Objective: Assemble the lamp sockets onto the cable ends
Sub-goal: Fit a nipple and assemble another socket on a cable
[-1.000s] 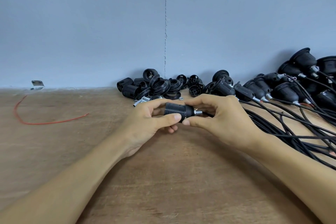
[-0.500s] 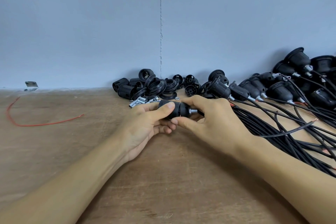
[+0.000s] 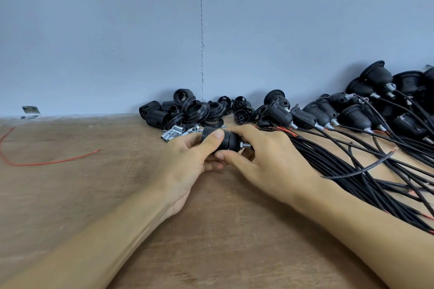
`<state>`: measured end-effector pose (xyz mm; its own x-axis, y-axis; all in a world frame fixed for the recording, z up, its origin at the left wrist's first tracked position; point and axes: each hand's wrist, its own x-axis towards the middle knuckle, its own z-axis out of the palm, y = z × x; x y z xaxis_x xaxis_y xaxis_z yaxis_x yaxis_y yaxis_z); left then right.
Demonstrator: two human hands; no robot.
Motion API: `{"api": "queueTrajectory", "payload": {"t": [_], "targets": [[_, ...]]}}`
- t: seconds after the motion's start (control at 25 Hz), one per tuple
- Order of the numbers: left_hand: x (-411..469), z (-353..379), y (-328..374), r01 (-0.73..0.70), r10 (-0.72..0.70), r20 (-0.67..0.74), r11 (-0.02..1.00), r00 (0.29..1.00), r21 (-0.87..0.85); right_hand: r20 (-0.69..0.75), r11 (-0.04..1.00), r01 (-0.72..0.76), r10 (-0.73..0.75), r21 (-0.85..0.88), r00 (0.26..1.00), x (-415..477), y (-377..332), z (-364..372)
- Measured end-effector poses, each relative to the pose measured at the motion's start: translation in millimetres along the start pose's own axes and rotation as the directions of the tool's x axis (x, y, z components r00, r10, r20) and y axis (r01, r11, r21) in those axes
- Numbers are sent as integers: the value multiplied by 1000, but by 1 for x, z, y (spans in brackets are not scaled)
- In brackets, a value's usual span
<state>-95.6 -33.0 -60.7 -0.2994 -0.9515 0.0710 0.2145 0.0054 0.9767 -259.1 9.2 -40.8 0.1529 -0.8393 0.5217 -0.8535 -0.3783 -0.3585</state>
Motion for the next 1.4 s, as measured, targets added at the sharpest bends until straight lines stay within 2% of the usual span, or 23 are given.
{"api": "queueTrajectory", "payload": {"t": [0.2, 0.36, 0.48, 0.56, 0.64, 0.72, 0.88, 1.16, 1.28, 1.4], "targets": [[0, 1, -2, -39, 40, -19, 998, 999, 48, -31, 1000, -1, 0, -19, 1000, -4, 0, 4], [4, -1, 6, 53, -52, -25, 998, 998, 42, 17, 974, -87, 86, 208, 996, 2, 2, 5], [7, -6, 10, 66, -61, -31, 983, 998, 173, 114, 925, -135, 100, 354, 988, 4, 3, 7], [7, -7, 10, 73, -61, -62, 972, 996, 223, 231, 835, -207, 99, 510, 968, 6, 2, 6], [8, -9, 10, 96, -79, -89, 973, 993, 210, 364, 695, -305, 66, 651, 929, 9, 1, 5], [7, -9, 11, 95, -72, -102, 963, 992, 251, 406, 608, -354, 57, 711, 912, 10, -1, 5], [5, -9, 8, -7, 89, -160, 892, 983, 452, 401, 543, -383, 92, 747, 912, 6, -6, 9], [-2, -7, 7, -175, 322, -145, 780, 936, 601, 440, 494, -408, 57, 767, 896, 1, -12, 9], [-2, -8, 7, -185, 321, -121, 771, 939, 609, 452, 491, -422, 63, 762, 890, 2, -9, 9], [4, -11, 6, -142, 251, -104, 791, 962, 595, 476, 460, -450, 65, 766, 877, 5, -8, 12]]}}
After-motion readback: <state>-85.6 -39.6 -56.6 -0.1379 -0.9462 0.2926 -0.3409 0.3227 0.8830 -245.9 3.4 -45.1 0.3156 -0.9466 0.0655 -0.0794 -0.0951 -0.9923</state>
